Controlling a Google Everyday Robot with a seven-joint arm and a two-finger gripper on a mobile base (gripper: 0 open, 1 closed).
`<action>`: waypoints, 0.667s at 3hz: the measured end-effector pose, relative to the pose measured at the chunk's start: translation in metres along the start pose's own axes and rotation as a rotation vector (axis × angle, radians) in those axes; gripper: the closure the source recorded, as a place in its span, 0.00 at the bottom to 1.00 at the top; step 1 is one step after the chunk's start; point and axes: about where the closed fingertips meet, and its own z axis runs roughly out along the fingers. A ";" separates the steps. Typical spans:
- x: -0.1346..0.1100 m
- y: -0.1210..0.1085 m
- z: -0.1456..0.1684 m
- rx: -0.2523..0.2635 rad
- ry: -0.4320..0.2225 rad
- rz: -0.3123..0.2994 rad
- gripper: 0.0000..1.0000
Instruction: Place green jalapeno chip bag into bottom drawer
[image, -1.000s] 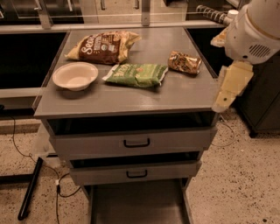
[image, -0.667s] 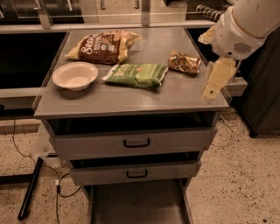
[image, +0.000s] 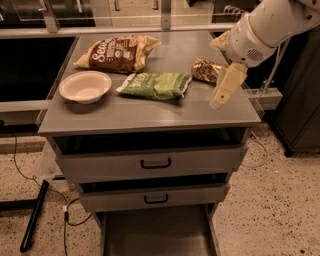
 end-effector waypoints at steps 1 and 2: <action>0.000 0.000 0.001 0.000 0.000 0.000 0.00; -0.005 -0.008 0.041 -0.036 -0.018 0.003 0.00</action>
Offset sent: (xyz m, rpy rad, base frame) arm 0.0513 0.0504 -0.0666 0.0416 0.0710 0.0436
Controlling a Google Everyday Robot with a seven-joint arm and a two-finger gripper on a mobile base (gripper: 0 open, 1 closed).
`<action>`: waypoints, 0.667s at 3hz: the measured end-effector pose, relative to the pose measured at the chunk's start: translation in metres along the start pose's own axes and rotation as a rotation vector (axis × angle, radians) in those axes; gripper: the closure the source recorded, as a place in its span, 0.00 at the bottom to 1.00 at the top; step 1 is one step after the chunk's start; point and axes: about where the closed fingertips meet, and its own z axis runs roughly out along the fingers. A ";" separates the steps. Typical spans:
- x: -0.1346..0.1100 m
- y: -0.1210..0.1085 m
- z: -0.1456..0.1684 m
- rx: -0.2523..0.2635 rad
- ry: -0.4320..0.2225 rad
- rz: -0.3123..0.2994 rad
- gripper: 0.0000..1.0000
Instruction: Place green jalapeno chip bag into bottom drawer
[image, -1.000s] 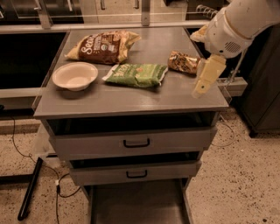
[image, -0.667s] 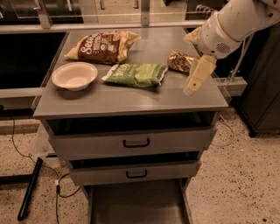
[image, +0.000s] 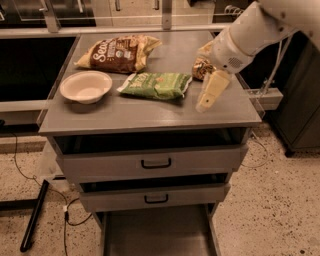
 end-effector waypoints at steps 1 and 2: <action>-0.001 -0.010 0.042 -0.050 -0.010 0.018 0.00; -0.002 -0.019 0.071 -0.094 -0.024 0.040 0.00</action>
Offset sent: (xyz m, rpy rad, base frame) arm 0.0611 0.0449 -0.0719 0.0550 0.1464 0.0207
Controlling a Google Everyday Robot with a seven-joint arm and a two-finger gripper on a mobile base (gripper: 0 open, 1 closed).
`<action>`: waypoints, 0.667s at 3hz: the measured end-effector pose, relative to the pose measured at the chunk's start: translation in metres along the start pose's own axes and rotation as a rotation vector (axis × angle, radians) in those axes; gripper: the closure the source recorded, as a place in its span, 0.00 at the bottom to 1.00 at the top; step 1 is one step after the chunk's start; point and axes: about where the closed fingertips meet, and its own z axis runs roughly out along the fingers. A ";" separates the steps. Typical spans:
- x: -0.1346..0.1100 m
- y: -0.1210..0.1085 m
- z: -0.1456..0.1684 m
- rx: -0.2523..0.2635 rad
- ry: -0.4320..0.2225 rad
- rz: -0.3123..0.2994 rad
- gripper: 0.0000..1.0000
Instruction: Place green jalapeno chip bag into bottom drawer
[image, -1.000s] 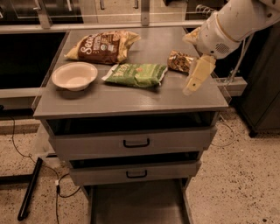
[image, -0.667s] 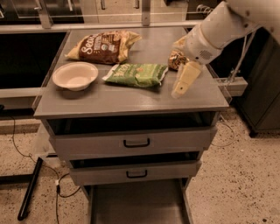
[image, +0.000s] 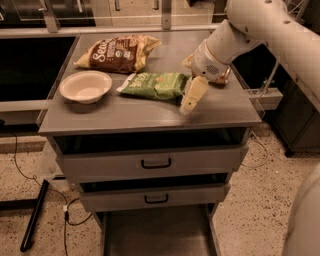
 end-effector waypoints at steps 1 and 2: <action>-0.001 -0.011 0.018 -0.024 -0.047 0.056 0.00; -0.012 -0.021 0.030 -0.047 -0.104 0.083 0.00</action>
Offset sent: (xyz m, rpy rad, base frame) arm 0.0420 0.0343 -0.0109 0.1937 0.0929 -0.0312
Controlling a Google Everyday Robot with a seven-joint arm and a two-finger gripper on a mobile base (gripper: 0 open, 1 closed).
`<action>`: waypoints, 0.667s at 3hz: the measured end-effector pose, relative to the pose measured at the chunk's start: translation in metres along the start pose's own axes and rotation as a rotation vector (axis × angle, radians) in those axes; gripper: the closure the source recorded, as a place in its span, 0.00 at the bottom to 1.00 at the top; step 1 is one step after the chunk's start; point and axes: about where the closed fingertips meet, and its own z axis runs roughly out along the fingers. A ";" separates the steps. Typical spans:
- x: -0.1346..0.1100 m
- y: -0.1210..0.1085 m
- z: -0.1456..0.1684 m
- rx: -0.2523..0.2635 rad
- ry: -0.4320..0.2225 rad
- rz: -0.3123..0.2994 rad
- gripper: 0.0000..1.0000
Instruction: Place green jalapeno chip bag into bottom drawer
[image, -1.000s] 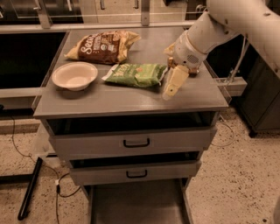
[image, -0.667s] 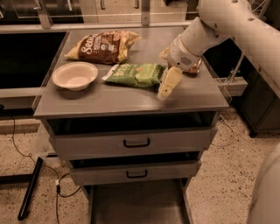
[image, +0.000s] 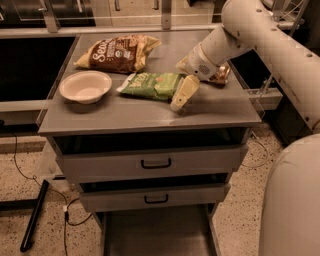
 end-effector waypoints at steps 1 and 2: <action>-0.001 -0.001 0.000 0.000 -0.004 0.000 0.19; -0.001 -0.001 0.000 0.000 -0.004 0.000 0.42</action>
Offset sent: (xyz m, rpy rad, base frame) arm 0.0009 0.0005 0.0003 0.0035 -0.0006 -0.0002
